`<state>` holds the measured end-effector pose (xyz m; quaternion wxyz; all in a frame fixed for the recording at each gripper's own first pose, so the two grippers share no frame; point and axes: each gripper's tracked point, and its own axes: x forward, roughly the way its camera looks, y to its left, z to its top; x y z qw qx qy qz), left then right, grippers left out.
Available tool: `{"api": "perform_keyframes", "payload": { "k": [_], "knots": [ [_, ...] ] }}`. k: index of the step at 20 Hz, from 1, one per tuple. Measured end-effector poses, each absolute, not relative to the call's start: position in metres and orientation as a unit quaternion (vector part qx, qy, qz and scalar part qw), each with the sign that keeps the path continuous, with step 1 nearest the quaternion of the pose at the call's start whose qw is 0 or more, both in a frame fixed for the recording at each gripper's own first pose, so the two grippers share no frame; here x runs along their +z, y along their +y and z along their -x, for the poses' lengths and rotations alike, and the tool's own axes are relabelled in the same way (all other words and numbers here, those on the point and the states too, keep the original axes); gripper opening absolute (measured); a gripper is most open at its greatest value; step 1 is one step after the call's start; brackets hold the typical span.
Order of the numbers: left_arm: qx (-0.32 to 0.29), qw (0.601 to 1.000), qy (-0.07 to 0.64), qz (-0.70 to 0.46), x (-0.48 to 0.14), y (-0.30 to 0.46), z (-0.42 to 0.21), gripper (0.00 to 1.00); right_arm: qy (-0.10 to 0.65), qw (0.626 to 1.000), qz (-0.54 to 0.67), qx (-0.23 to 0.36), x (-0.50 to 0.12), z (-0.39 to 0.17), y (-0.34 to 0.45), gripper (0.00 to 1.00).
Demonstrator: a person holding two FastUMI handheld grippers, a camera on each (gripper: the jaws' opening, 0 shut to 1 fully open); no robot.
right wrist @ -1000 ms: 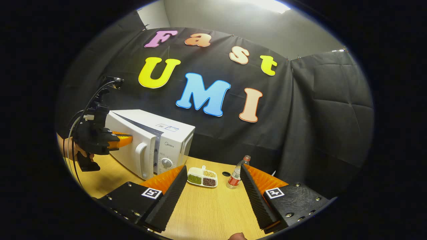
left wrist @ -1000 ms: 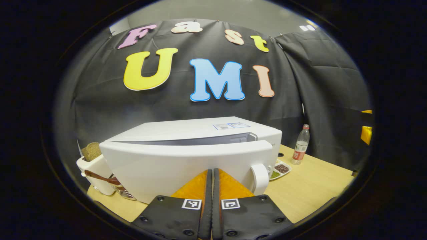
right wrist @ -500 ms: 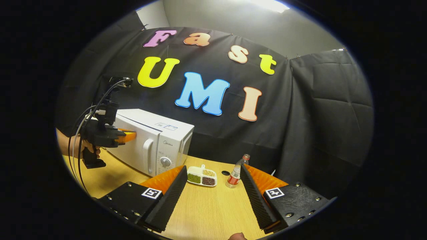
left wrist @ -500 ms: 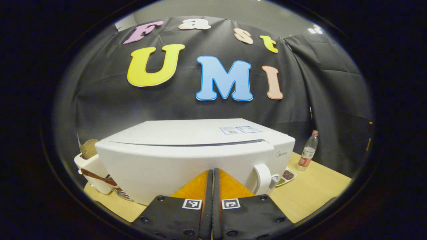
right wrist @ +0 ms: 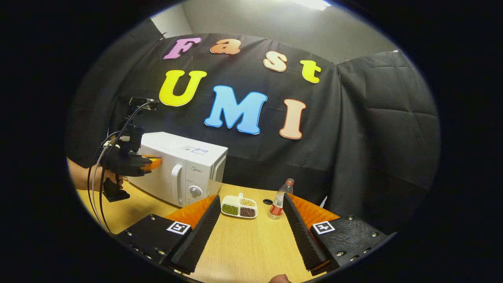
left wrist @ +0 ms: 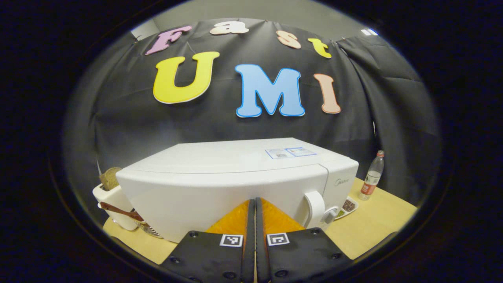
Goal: Open the microwave oven with the left hand, put the food in, and close the microwave oven.
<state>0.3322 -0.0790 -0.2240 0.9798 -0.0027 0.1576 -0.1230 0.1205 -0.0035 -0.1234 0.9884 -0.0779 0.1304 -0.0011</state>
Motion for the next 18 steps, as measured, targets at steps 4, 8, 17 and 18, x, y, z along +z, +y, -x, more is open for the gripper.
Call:
{"api": "perform_keyframes", "payload": {
  "k": [4, 8, 17, 18],
  "knots": [
    [-0.126, 0.982, 0.140, 0.002, -0.201, -0.082, -0.319, 0.08, 0.124, 0.990, 0.065, 0.007, -0.118, -0.113, -0.006, 0.97],
    [-0.116, 0.986, 0.121, 0.011, -0.173, -0.078, -0.287, 0.08, 0.115, 0.992, 0.056, 0.024, -0.113, -0.107, -0.006, 0.97],
    [-0.082, 0.992, 0.094, -0.005, -0.118, -0.074, -0.203, 0.08, 0.095, 0.993, 0.022, 0.068, -0.103, -0.085, -0.017, 0.96],
    [-0.074, 0.993, 0.090, -0.007, -0.111, -0.072, -0.194, 0.08, 0.090, 0.993, 0.016, 0.073, -0.099, -0.082, -0.017, 0.97]
  ]
}}
